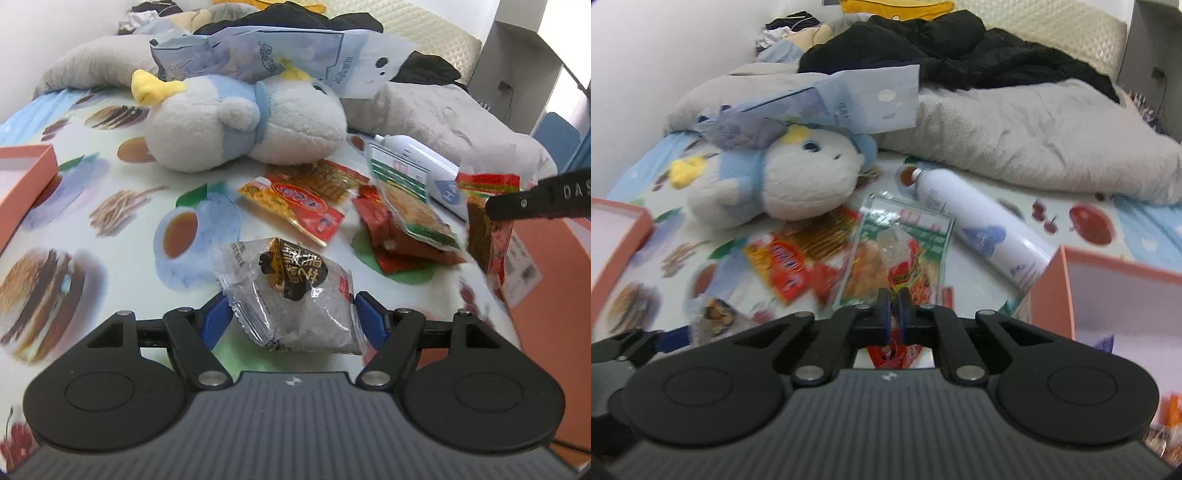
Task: Organize snacks
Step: 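Grasp the clear grey packet with left tool while right grasps the red packet, then lift the grey packet with left tool while right lifts the red packet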
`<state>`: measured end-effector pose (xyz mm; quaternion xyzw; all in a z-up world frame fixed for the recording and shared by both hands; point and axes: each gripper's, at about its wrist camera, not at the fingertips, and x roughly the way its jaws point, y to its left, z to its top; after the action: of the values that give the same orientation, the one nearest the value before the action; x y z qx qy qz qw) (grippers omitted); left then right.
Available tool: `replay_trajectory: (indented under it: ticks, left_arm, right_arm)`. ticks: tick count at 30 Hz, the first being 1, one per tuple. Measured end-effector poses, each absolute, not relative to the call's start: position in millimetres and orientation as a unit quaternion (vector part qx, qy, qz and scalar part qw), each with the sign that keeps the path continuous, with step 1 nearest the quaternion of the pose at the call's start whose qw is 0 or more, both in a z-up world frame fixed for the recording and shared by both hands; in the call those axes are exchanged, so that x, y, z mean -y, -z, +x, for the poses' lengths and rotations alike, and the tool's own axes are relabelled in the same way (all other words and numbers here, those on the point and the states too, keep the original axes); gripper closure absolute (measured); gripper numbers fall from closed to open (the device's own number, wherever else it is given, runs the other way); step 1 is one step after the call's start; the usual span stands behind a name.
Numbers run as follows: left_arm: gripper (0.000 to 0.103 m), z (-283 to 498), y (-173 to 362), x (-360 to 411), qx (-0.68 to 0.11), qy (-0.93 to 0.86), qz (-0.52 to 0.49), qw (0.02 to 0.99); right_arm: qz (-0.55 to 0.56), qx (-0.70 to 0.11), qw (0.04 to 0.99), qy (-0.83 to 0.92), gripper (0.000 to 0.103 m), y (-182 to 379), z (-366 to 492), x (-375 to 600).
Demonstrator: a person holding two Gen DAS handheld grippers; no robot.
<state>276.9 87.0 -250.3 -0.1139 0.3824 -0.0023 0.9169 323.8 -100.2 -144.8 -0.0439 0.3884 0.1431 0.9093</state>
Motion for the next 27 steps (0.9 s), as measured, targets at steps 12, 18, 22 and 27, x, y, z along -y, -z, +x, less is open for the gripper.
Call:
replay_trajectory:
  ticks: [12,18,22,27]
  left_arm:
    - [0.027,217,225,-66,-0.410,0.009,-0.114,0.905]
    - [0.027,188,215,-57,-0.412,0.007,-0.107,0.905]
    - [0.027,176,214,-55,-0.414,0.004,-0.106,0.904]
    - [0.027,167,214,-57,-0.418,0.005,-0.114,0.901]
  right_arm:
    - [-0.039,-0.416,0.896,-0.150,0.096,154,234,114]
    - [-0.090,-0.422,0.888,-0.157,0.093,174,191,119]
    - [-0.068,-0.429,0.883,-0.178,0.093,185,173,127]
    - [-0.048,-0.431,0.883,-0.180,0.063,190,163,133]
